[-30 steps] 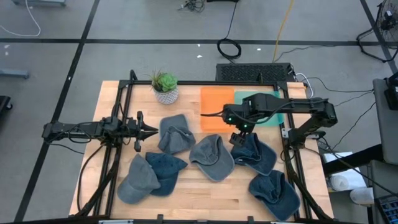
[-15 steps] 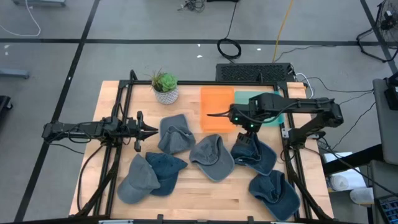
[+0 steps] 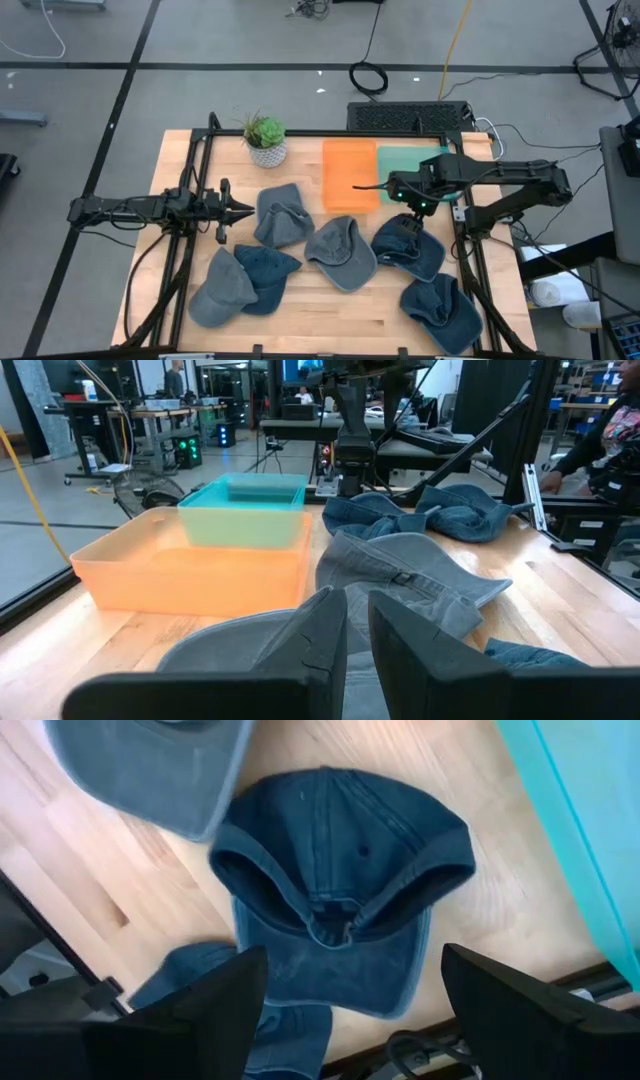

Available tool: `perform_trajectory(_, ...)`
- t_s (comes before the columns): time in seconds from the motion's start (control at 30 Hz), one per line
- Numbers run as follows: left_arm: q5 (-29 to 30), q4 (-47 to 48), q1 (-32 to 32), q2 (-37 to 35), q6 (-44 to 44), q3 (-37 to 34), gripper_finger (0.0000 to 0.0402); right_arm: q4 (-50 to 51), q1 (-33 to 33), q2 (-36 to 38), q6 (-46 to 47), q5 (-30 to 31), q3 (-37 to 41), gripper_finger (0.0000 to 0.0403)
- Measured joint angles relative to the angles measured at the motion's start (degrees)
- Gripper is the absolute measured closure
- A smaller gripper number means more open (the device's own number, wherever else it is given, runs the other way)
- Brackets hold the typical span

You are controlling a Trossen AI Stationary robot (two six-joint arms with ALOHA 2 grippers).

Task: Pick & Place hat
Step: Put the top right blue cap in the blue bin

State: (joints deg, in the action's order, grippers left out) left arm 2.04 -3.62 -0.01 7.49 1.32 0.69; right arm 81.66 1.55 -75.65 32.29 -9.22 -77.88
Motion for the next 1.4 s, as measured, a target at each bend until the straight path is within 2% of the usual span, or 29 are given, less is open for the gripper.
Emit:
perform_trajectory(0.27, 0.0, 0.02, -0.02, 0.01, 0.02, 0.0, 0.035, -0.26, 0.52, 3.49, 0.02, -0.05, 5.12, 0.0112)
perform_trajectory(0.73, -0.01, 0.0, -0.01, 0.0, 0.01, 0.0, 0.035, -1.42, 5.58, 9.81, 2.64, -0.14, 14.58, 0.0112)
perform_trajectory(1.0, -0.02, -0.01, 0.0, 0.0, 0.0, 0.0, 0.035, -4.05, 8.14, 11.72, 4.24, -5.84, 19.59, 0.0112)
perform_trajectory(1.4, 0.0, -0.02, -0.01, 0.0, 0.0, 0.0, 0.035, -6.85, 9.37, 12.08, 4.15, -6.0, 25.21, 0.0112)
